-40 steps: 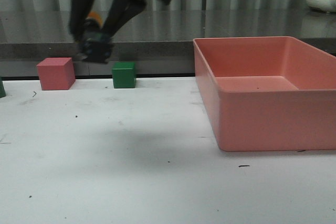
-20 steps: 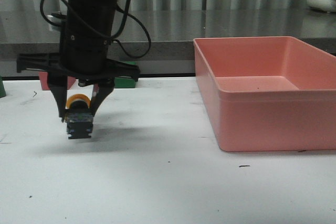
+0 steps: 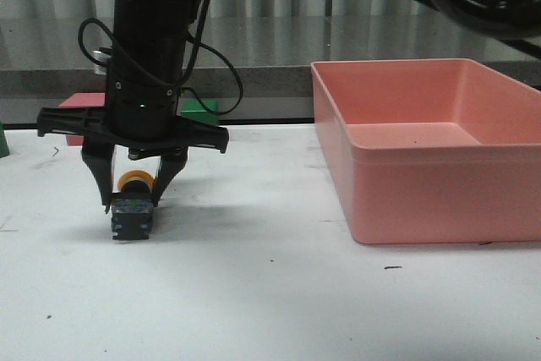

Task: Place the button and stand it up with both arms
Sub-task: 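Lift the button out of the bin and carry it toward the left gripper, then lower the button onto the table and open the right gripper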

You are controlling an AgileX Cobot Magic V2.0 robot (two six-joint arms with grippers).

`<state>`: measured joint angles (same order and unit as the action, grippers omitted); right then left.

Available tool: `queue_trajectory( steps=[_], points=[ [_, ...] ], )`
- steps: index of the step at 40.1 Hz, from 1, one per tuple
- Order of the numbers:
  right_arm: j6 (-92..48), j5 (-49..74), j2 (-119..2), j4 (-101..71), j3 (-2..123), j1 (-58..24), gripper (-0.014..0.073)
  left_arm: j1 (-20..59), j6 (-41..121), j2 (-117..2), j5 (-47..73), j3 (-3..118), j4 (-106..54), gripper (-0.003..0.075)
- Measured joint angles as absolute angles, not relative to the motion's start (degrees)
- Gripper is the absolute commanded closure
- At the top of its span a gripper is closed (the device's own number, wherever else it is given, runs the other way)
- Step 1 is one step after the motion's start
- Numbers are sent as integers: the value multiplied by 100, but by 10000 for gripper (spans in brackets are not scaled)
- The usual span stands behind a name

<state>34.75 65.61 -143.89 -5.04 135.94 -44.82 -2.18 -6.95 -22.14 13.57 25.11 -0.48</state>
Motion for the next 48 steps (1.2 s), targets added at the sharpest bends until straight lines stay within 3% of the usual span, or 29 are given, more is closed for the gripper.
queue_trajectory(
  steps=[5, 14, 19, 26, 39, 48],
  points=[
    [3475, 6549, -14376, -504, 13594, -4482, 50, -218, -695, -2214, 1357, 2511, -48, 47],
    [3218, 6658, -13896, -481, 13833, -4482, 74, -218, -695, -2214, 1357, 2511, -48, 47],
    [2809, 6838, -13467, -481, 14029, -4482, 274, -218, -695, -2214, 1357, 2511, -48, 47],
    [2572, 7132, -13081, -552, 14073, -4482, 671, -218, -695, -2214, 1357, 2511, -48, 47],
    [1808, 7203, -12476, -594, 14045, -4309, 654, -218, -695, -2214, 1357, 2511, -48, 47],
    [1341, 7203, -11070, -615, 12909, -3360, 654, -218, -695, -2214, 1357, 2511, -48, 47]
  ],
)
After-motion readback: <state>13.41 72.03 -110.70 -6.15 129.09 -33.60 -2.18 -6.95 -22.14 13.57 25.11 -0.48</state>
